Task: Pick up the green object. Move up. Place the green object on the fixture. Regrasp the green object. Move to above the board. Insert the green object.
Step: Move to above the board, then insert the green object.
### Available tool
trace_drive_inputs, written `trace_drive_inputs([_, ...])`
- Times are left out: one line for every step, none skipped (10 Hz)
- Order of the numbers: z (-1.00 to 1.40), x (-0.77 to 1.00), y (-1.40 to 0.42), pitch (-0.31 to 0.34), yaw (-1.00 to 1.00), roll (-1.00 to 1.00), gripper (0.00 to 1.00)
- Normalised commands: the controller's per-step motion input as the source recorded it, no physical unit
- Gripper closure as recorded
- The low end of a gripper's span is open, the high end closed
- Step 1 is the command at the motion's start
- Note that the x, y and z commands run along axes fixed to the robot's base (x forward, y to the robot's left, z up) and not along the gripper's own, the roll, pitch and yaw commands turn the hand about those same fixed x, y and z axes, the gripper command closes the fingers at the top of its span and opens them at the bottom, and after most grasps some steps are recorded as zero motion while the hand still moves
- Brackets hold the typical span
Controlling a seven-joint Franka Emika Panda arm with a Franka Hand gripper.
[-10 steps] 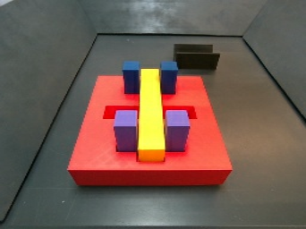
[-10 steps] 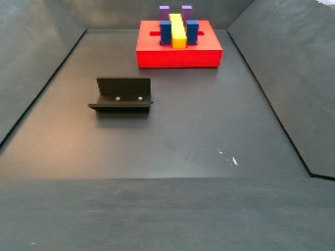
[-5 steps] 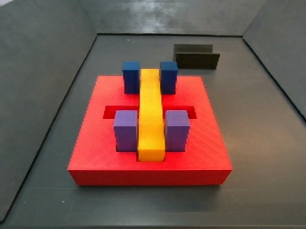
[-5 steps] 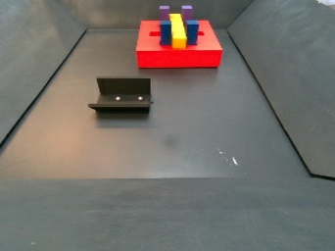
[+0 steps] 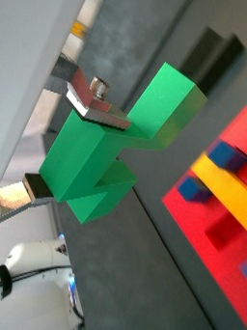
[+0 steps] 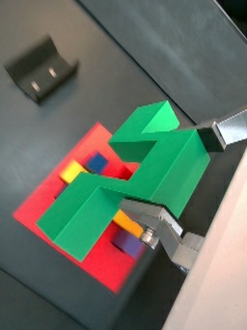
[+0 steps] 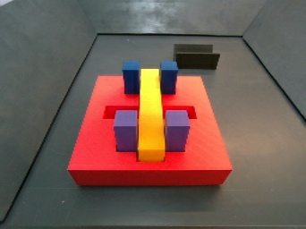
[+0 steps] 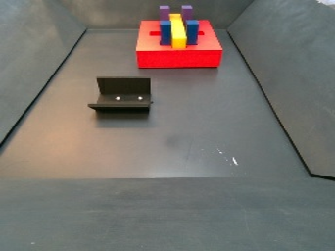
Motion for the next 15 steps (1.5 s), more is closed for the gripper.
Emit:
trace_drive_inputs([0.0, -0.09, -0.01, -0.033, -0.03, -0.91, 1.0])
trace_drive_inputs([0.0, -0.07, 0.02, -0.035, -0.02, -0.68, 1.0])
trace_drive_inputs([0.0, -0.05, 0.01, -0.031, -0.01, -0.41, 1.0])
trace_drive_inputs([0.0, -0.03, 0.0, -0.02, -0.01, -0.26, 1.0])
trace_drive_inputs([0.0, 0.0, 0.0, 0.0, 0.0, -0.01, 1.0])
trace_drive_inputs([-0.3, 0.14, -0.02, -0.086, -0.01, -0.05, 1.0])
trace_drive_inputs([-0.46, 0.15, -0.21, -0.194, 0.09, -0.09, 1.0])
trace_drive_inputs([-0.53, 0.13, -0.37, -0.231, 0.21, -0.1, 1.0])
trace_drive_inputs([-0.57, 0.07, -0.4, -0.224, 0.22, -0.08, 1.0])
trace_drive_inputs([-0.6, 0.04, -0.34, -0.201, 0.21, -0.08, 1.0])
trace_drive_inputs([-0.63, 0.0, -0.31, -0.196, 0.15, -0.08, 1.0])
trace_drive_inputs([-0.6, 0.0, -0.22, -0.217, 0.06, -0.1, 1.0])
trace_drive_inputs([-0.6, 0.0, -0.1, -0.22, 0.0, -0.12, 1.0])
trace_drive_inputs([-0.59, 0.0, -0.02, -0.201, 0.0, -0.13, 1.0])
trace_drive_inputs([-0.53, 0.0, 0.0, -0.121, 0.0, -0.11, 1.0])
